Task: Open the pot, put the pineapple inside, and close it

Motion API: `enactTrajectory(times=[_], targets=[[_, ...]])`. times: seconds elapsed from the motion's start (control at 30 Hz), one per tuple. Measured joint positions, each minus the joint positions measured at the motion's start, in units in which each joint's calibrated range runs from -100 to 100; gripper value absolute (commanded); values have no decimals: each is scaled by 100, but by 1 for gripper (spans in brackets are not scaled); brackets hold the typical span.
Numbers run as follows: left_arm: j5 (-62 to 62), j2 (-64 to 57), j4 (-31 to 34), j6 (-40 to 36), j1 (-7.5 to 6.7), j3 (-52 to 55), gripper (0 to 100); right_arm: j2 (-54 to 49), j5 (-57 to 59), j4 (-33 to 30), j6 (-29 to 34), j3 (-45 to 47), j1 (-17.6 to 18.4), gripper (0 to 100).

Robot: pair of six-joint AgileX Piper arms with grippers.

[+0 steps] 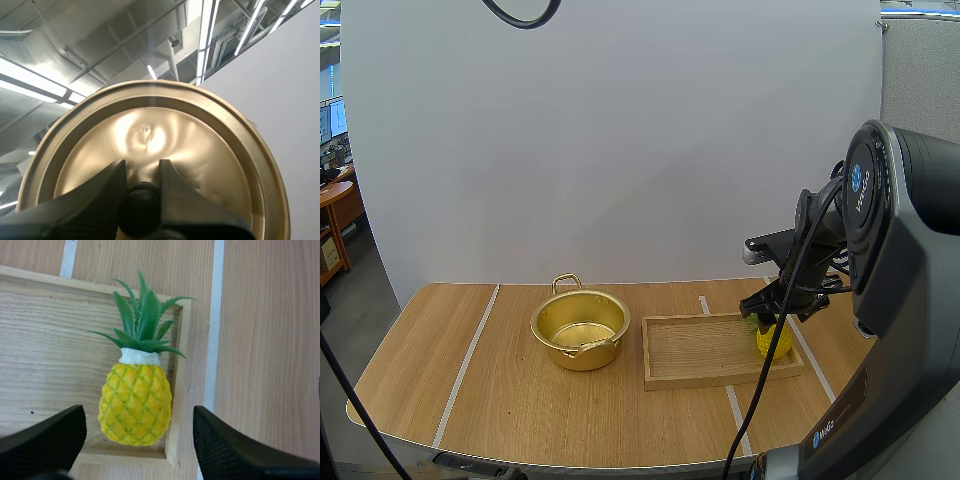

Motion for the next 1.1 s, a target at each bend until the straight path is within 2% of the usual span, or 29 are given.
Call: enactTrajectory(times=[1.1], targets=[[0, 0, 0, 0, 0, 0, 0, 1246, -736, 225, -182, 0, 0, 100]])
